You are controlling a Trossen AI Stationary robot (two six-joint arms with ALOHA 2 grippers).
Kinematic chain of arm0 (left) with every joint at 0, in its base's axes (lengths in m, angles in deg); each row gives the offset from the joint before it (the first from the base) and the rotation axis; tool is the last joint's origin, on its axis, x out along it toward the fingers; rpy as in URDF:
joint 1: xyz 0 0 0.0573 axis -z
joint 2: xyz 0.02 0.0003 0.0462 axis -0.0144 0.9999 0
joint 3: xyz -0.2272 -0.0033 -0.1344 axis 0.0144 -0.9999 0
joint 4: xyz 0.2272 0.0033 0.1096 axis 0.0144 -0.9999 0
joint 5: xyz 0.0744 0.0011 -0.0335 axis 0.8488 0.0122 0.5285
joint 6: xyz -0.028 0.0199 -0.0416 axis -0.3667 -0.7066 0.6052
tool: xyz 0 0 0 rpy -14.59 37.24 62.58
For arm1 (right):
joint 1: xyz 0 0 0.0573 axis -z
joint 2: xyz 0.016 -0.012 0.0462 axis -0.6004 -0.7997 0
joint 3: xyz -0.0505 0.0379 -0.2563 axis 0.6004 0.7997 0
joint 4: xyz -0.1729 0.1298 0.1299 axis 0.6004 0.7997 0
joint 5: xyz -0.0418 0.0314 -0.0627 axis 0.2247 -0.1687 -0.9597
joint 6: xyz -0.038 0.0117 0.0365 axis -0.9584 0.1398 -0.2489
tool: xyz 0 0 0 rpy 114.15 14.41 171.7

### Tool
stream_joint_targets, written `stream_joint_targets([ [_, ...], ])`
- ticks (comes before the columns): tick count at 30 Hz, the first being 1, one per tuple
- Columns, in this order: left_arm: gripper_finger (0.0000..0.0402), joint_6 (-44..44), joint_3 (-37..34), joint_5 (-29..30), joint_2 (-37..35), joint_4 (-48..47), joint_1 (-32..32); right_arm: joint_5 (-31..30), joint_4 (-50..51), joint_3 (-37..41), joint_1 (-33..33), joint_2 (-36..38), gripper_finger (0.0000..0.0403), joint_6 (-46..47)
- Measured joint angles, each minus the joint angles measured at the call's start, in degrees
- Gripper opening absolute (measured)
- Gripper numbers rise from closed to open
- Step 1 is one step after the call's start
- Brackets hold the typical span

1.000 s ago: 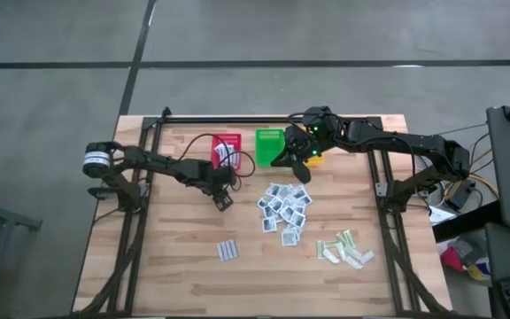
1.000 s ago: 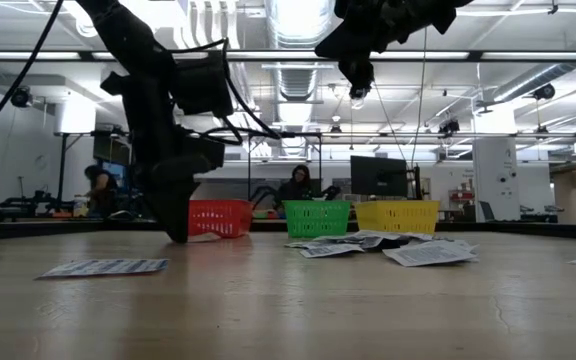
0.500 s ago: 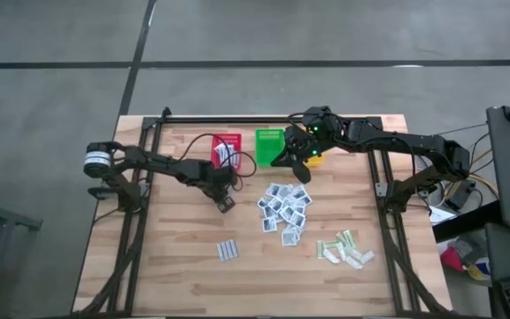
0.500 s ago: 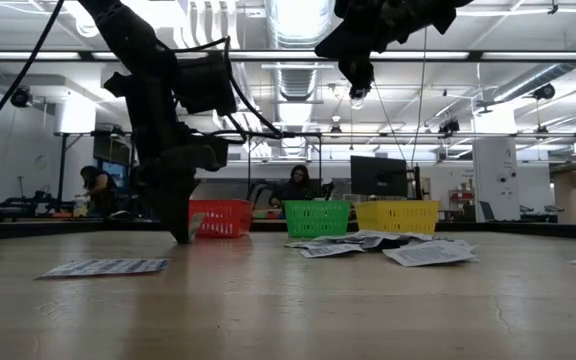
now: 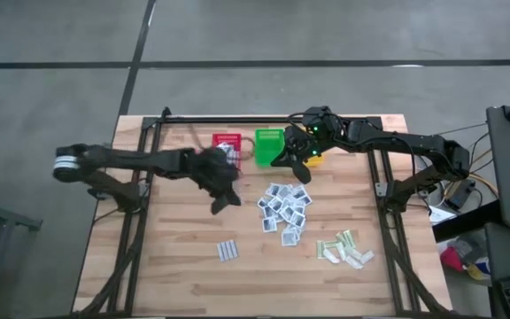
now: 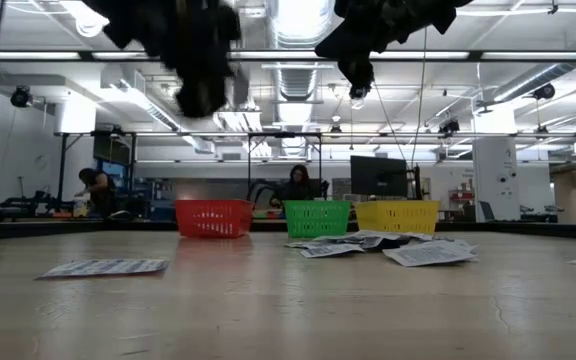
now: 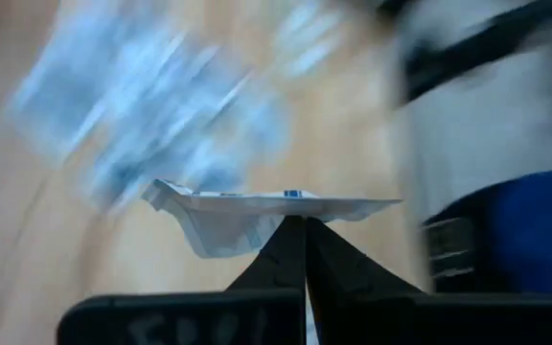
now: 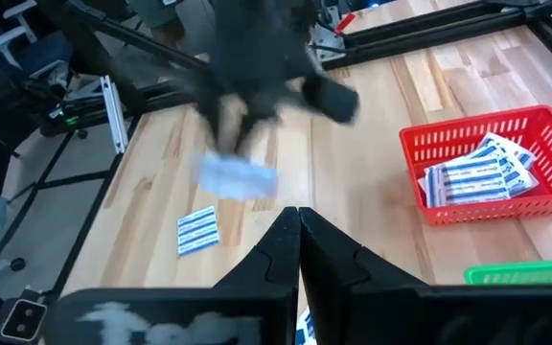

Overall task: Pick & Place First Aid Supplies
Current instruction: Put the blue bandage into the red basket

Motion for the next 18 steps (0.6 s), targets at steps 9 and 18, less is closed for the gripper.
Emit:
stream_joint_targets([
  [9, 0.0000, 1.0, -4.4, -15.6, -11.0, 46.7, 0.3, 0.0, 0.0, 0.0, 0.0, 0.0, 0.0009, -0.5],
  [18, 0.0000, 7.0, -9.8, -17.1, -12.0, 65.8, 0.4, 0.0, 0.0, 0.0, 0.0, 0.0, 0.0008, -0.4],
])
